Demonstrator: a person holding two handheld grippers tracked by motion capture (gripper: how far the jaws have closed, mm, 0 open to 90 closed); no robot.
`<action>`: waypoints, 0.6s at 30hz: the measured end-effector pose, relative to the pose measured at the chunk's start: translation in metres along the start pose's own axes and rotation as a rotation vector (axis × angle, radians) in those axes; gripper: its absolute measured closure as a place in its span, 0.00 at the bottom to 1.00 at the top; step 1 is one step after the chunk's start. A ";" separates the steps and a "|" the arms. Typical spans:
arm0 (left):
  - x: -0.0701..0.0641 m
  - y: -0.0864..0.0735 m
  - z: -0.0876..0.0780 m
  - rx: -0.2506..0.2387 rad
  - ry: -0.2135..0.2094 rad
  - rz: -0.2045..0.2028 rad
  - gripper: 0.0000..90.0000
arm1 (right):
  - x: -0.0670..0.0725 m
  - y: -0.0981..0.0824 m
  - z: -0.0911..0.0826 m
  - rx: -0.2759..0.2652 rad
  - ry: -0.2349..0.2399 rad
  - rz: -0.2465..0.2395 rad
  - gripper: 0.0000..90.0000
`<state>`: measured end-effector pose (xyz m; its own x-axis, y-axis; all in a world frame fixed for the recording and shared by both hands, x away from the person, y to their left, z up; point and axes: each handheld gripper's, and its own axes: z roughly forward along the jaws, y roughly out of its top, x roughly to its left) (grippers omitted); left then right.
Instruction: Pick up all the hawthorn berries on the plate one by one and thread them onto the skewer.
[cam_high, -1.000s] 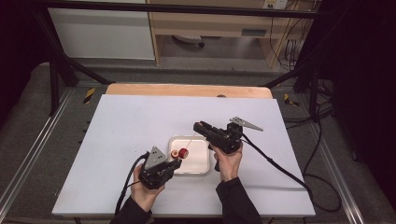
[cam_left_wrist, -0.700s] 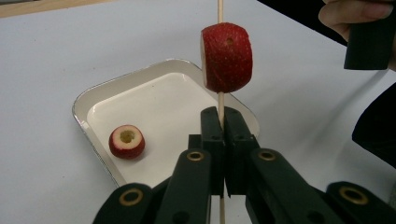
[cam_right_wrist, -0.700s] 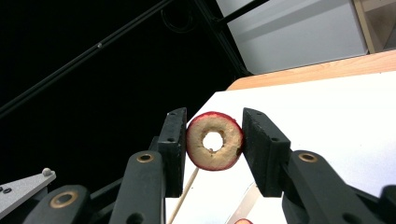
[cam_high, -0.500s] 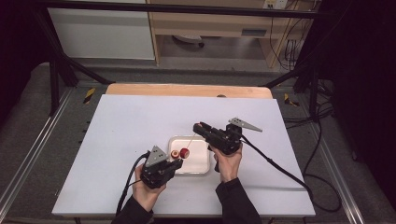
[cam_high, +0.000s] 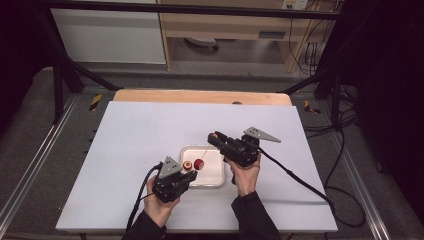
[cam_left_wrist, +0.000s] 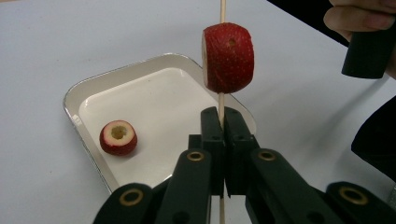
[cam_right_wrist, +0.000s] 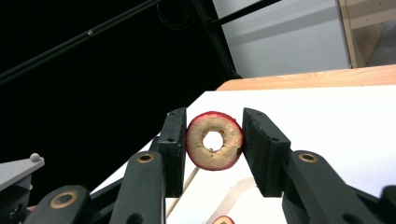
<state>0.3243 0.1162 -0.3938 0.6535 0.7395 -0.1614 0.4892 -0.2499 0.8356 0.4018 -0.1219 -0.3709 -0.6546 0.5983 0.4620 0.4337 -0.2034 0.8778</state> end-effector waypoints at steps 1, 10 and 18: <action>0.000 0.000 0.000 0.002 -0.001 0.000 0.99 | 0.000 0.000 0.000 0.002 -0.003 -0.003 0.69; 0.004 0.007 0.003 -0.006 0.000 -0.019 0.99 | 0.004 -0.018 0.008 0.059 0.017 -0.010 0.69; 0.007 0.010 0.009 -0.011 0.012 -0.026 0.99 | 0.006 -0.026 0.011 0.102 0.035 0.013 0.69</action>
<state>0.3389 0.1134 -0.3909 0.6338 0.7530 -0.1770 0.4994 -0.2236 0.8370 0.3938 -0.1047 -0.3927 -0.6689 0.5681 0.4793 0.5020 -0.1304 0.8550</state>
